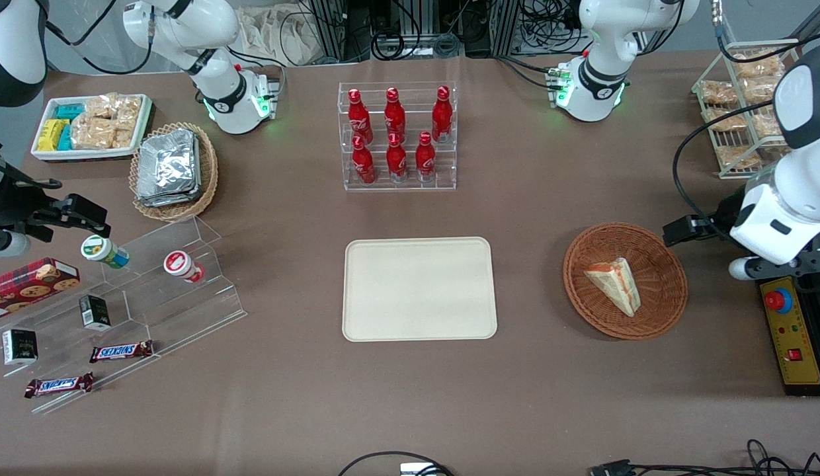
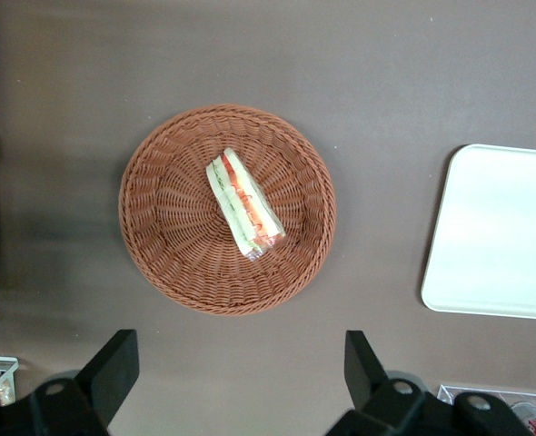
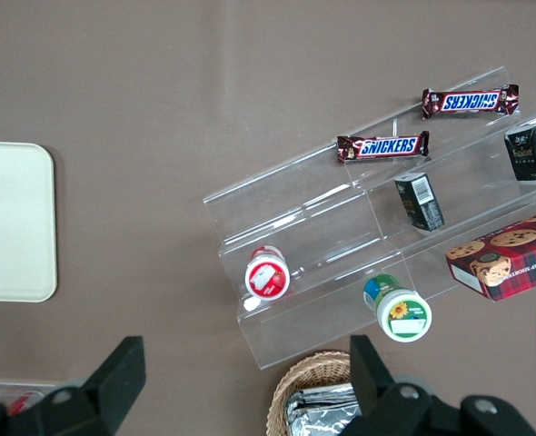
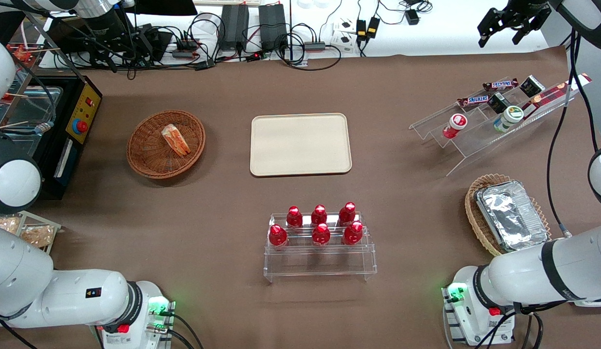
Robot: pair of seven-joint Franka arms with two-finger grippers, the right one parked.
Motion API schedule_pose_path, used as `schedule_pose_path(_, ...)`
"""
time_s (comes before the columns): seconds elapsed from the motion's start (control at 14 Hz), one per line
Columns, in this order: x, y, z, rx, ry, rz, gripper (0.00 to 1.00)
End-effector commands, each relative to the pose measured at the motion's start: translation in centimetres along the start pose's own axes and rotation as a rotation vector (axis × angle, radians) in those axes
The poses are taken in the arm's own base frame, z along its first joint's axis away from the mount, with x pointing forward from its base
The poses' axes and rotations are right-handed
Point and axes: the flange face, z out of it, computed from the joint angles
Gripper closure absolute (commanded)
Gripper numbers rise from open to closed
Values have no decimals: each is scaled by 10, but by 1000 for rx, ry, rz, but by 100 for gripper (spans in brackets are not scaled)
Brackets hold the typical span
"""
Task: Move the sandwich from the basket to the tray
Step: 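Lower the open left gripper over the wrapped sandwich in the wicker basket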
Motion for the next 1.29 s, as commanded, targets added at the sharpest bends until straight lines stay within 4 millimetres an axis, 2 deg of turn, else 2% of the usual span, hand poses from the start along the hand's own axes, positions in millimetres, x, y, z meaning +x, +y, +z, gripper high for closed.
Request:
schedule_pose_path(0.0, 4, 5, -1, 3, -14, 0, 0)
schedule_pose_path(0.14, 6, 3, 2, 3, -18, -1, 0)
schedule_pose_path(0.29, 11, 3, 14, 9, -37, -5, 0)
schedule_pose_path(0.43, 16, 2, 45, 30, -79, -87, 0)
schedule_pose_path(0.5, 20, 1, 56, 38, -57, -168, 0)
schedule_pose_path(0.71, 24, 2, 106, 23, -17, -318, 0)
schedule_pose_path(1.14, 18, 3, 215, 14, 2, -406, 0)
schedule_pose_path(1.21, 16, 2, 226, 16, -5, -406, 0)
